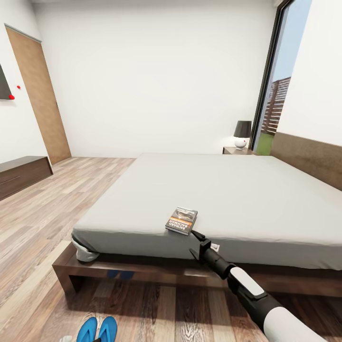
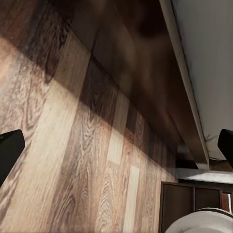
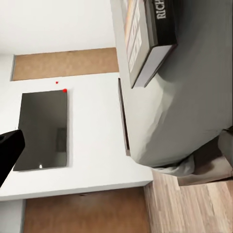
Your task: In the bedroom, move the book from the bed onto either nightstand, and place the two sandals side by side next to the bed.
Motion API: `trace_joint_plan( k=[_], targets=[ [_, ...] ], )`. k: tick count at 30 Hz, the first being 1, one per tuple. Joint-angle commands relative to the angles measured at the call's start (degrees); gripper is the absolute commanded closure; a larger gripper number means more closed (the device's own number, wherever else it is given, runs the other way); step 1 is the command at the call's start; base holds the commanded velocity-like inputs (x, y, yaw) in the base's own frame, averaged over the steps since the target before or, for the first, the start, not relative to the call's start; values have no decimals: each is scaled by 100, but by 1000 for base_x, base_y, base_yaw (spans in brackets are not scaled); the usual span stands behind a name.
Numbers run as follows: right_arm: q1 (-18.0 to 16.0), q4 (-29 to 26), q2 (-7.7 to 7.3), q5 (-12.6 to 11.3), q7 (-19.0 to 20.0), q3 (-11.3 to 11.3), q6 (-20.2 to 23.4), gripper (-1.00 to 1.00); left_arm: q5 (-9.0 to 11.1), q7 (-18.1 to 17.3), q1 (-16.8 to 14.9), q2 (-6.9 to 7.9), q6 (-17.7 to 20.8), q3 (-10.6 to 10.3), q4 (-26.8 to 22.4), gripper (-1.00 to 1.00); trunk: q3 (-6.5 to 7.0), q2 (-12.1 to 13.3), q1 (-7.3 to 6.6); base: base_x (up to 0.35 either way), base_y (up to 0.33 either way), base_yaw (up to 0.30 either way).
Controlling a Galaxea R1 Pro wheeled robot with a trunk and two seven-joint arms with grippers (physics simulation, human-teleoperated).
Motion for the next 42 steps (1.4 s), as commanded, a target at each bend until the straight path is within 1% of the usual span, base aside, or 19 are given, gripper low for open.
trace_joint_plan(
  k=[1,4,9,15,42],
  targets=[
    [-6,7,0,-57,-109,-24,-33,-100,-10,-23,-2,-2,55,29,1,-100,-6,-2,-1,0,0,0],
    [-8,9,7,-65,-225,-69,-106,-100,-10,-21,-2,-3,51,29,1,-100,-6,-2,-1,0,0,0],
    [-11,11,49,-74,-413,-125,-385,-100,-10,-19,-2,-8,39,28,1,-100,-6,-2,-1,0,0,0],
    [-9,12,120,-75,-496,-154,-571,-100,-13,-18,-4,-40,31,31,1,-100,-6,-2,-1,0,0,0],
    [-10,99,147,-66,-586,-195,-647,-100,-16,-13,-2,-51,49,36,1,-100,-6,-2,-1,0,0,0]
  ],
)
